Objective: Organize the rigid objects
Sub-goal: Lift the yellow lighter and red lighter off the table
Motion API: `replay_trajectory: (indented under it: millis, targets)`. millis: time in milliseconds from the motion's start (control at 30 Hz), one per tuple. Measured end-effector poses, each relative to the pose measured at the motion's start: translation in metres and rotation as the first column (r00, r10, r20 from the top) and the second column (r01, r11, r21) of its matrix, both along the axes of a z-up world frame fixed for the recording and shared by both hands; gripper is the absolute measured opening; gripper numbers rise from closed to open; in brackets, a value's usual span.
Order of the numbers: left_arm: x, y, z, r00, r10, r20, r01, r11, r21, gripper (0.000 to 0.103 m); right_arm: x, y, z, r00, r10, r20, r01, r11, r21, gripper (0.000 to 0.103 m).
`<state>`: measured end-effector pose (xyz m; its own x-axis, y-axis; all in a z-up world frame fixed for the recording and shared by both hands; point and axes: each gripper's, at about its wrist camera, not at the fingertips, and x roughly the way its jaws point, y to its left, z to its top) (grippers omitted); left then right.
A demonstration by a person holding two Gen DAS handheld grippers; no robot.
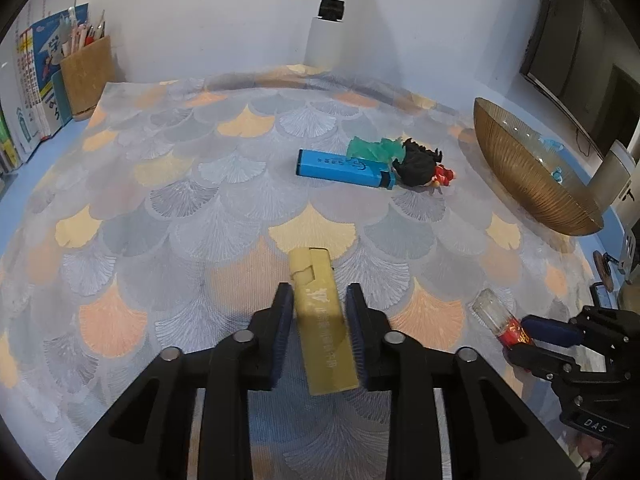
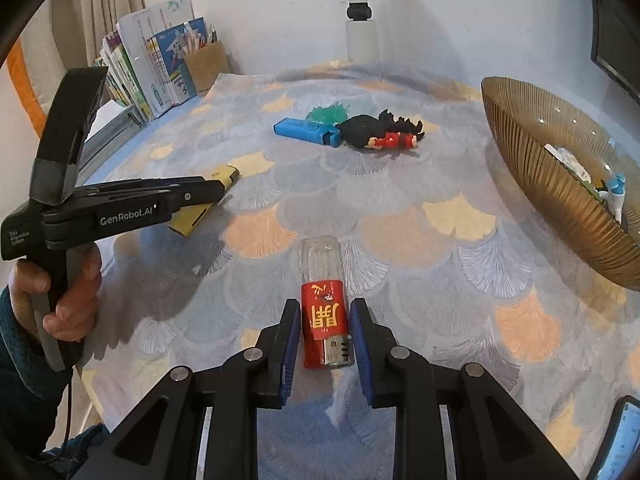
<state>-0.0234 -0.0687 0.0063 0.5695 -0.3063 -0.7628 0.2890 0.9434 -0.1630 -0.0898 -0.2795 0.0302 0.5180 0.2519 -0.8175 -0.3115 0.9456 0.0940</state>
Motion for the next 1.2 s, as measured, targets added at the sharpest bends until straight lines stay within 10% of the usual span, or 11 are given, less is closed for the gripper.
replay_trajectory:
  millis: [1200]
  targets:
    - [-0.0067, -0.0091, -0.002, 1.0, 0.013, 0.026, -0.016, 0.997, 0.081, 0.046, 0.0037, 0.0022, 0.0011, 0.999, -0.004, 0.034, 0.004, 1.0, -0.009, 0.028]
